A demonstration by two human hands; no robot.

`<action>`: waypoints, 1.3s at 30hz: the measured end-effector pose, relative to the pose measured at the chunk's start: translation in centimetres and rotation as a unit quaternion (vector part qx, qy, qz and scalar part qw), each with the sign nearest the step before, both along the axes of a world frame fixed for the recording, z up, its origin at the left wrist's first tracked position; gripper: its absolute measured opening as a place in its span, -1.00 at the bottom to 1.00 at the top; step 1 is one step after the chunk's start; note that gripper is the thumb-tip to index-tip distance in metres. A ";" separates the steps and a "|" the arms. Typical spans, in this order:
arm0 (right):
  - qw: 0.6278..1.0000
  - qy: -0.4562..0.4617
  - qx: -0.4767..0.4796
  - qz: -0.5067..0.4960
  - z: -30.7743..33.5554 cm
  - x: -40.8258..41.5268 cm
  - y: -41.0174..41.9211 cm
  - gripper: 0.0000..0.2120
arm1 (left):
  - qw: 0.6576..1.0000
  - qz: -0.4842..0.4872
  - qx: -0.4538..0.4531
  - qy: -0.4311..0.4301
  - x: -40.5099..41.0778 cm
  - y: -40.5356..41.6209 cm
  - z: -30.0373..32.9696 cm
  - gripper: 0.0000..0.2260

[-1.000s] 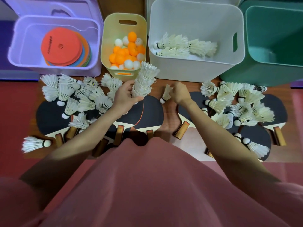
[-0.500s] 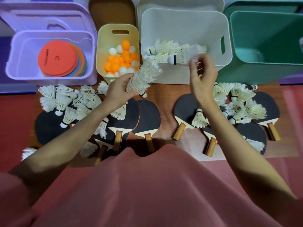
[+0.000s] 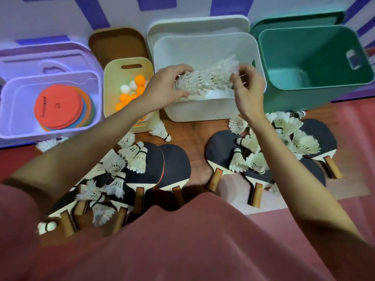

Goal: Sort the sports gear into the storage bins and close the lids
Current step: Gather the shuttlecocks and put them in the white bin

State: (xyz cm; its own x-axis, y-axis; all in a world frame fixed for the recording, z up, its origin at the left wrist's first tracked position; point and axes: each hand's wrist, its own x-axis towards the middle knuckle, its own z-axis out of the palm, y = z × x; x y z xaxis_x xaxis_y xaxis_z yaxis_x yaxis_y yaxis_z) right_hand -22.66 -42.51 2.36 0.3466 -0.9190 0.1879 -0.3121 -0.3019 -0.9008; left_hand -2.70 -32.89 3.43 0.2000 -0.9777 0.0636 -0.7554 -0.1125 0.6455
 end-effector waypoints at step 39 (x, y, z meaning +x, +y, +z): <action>0.814 0.573 0.052 0.079 -7.5 3.1 -12.4 -0.70 | 0.942 -0.184 0.205 -0.193 -0.5 -19.1 -15.1 -0.61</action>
State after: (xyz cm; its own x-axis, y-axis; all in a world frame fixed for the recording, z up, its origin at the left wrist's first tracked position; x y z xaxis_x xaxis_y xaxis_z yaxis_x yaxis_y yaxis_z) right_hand -19.51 -54.86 -5.13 0.3554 -0.8363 -0.4176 -0.9301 -0.3609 -0.0689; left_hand -3.24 -52.00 -11.67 -0.1184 -0.9346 -0.3355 -0.9614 0.0235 0.2741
